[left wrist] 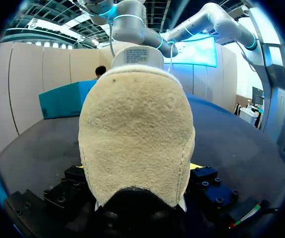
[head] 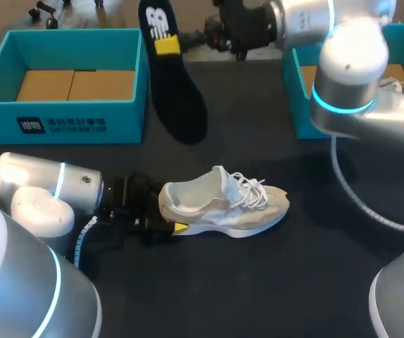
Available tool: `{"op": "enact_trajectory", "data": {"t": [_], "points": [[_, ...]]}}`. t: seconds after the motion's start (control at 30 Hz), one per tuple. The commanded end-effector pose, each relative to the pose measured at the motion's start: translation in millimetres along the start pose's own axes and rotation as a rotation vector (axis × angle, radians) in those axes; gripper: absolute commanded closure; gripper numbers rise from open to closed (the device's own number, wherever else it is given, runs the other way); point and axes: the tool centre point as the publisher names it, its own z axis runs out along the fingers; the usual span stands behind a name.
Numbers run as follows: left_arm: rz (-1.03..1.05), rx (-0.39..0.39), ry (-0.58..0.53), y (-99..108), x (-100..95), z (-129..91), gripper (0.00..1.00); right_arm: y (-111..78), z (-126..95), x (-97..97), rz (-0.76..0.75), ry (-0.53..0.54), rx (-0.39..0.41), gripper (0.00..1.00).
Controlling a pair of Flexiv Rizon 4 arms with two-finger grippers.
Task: Take the shoe out of the shoebox, open the shoe tongue, remove and reinsert the insole, then place the shoe into the shoebox
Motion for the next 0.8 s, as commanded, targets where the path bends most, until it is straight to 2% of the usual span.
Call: {"op": "enact_trajectory", "data": {"t": [0.03,0.1,0.57,0.8], "points": [[0.0,-0.005,-0.001,0,0.6,0,1.0,10.7,-11,13.0,0.029,0.027,-0.042,1.0],[0.0,-0.005,-0.001,0,0.6,0,1.0,18.6,-15,22.3,-0.024,0.02,-0.067,1.0],[0.0,-0.005,-0.001,0,0.6,0,1.0,18.4,-15,23.3,-0.018,0.025,-0.078,1.0],[0.0,-0.005,-0.001,0,0.6,0,1.0,23.1,-37,59.7,0.086,-0.048,-0.059,1.0]]}}
